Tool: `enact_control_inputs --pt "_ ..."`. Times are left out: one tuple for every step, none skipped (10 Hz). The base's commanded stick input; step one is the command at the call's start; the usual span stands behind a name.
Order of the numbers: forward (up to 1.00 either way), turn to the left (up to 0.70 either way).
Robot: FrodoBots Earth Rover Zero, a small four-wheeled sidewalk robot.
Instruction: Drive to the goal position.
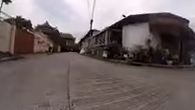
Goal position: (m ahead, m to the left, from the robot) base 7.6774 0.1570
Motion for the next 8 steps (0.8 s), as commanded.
enact_control_inputs --pt "1.0 0.0" --pt "1.0 0.0" --pt "1.0 0.0" --pt "1.0 0.0" --pt "1.0 0.0" --pt "1.0 0.0" --pt "1.0 0.0" --pt "1.0 0.0"
